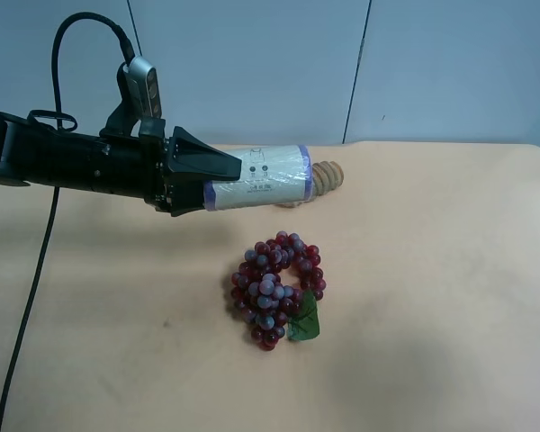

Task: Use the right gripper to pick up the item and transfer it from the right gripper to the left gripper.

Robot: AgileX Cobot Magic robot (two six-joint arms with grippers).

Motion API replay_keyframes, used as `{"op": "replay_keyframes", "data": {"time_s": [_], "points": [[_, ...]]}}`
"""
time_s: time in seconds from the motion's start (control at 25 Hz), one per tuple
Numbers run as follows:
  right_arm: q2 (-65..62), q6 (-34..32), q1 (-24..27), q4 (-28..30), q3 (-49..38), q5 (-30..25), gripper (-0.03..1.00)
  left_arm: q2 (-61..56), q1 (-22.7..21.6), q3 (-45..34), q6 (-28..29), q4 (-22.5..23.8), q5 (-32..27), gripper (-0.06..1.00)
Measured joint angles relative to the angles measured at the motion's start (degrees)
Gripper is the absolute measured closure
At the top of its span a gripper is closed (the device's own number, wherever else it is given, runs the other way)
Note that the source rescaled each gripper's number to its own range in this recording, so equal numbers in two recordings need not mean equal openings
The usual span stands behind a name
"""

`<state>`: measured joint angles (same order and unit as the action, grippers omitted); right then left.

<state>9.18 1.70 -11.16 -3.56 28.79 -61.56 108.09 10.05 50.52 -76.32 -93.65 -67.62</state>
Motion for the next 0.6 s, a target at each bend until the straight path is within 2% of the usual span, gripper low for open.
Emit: {"op": "replay_keyframes", "data": {"time_s": [0.2, 0.6], "points": [[-1.2, 0.0, 1.3, 0.0, 0.0, 0.0, -0.03, 0.0, 0.0, 0.0, 0.0, 0.0, 0.0, 0.94], [-9.3, -0.4, 13.4, 1.0, 0.0, 0.0, -0.03, 0.0, 0.0, 0.0, 0.0, 0.0, 0.0, 0.94]]}}
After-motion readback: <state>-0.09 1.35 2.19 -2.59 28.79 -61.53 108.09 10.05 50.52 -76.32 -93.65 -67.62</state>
